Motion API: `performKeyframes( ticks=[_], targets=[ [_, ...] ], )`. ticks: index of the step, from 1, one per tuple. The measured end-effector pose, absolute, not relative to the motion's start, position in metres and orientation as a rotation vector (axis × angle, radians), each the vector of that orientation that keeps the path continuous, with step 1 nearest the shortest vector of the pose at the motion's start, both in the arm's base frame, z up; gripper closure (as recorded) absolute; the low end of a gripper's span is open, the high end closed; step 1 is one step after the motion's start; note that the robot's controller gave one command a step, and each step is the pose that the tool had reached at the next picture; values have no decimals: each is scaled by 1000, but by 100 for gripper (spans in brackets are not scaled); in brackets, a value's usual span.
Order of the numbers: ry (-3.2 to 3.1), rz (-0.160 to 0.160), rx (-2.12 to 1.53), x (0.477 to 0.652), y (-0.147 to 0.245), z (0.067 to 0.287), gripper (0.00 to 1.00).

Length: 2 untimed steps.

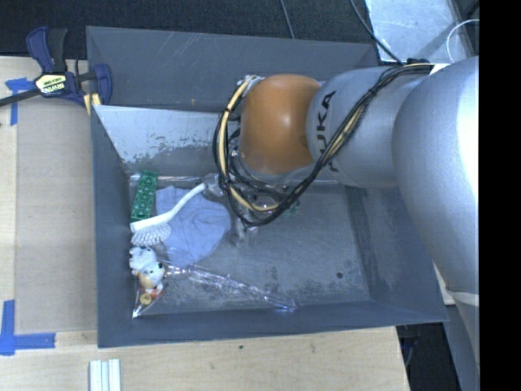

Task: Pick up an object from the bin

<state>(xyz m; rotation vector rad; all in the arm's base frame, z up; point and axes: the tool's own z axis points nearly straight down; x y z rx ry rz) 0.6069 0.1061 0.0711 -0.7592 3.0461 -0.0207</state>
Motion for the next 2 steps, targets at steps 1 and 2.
performKeyframes(
  ticks=[1,2],
  targets=[
    [3122,-20,-278,613,139,71,100],
    [3122,-20,-278,613,139,71,100]
  ],
)
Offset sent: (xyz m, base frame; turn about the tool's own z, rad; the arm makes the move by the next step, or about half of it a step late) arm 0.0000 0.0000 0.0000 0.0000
